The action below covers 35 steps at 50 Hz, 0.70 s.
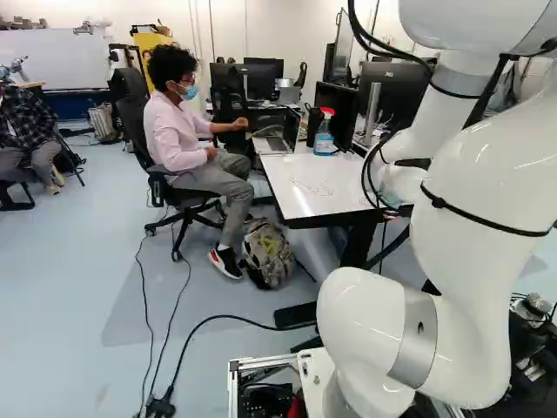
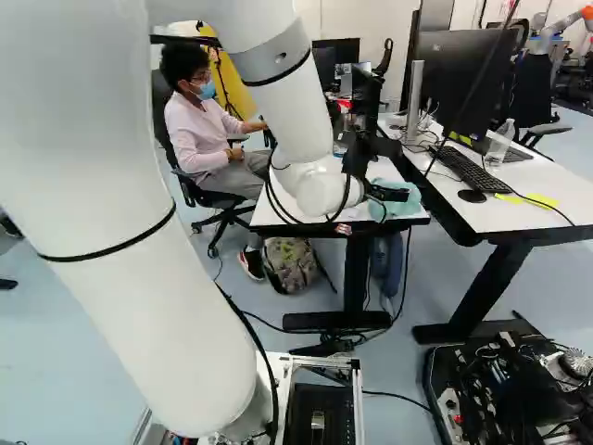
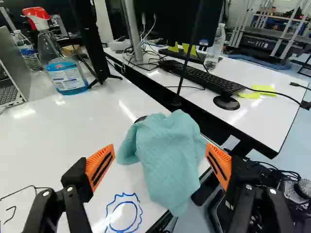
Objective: Clean the table with the green towel
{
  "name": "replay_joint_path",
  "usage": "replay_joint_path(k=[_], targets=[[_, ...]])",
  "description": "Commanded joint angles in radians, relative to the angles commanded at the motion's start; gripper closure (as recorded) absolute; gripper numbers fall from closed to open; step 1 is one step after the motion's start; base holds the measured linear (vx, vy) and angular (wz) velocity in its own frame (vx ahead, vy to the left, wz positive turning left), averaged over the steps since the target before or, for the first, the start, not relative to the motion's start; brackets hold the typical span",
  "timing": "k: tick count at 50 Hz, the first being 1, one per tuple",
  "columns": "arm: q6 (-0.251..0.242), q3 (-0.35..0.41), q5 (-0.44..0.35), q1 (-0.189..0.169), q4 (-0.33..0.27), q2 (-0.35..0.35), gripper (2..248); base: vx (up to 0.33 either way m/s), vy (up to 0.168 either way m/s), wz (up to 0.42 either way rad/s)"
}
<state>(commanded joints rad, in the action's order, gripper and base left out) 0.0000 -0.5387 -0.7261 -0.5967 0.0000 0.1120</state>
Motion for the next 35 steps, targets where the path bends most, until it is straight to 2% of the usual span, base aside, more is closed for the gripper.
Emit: replay_joint_path(k=[20,35], targets=[[0.000,-0.103,0.083,-0.013,0.000,0.092,3,0.000,0.000,0.000],[0.000,-0.139,0.153,-0.009,0.000,0.123,3,0.000,0.000,0.000]])
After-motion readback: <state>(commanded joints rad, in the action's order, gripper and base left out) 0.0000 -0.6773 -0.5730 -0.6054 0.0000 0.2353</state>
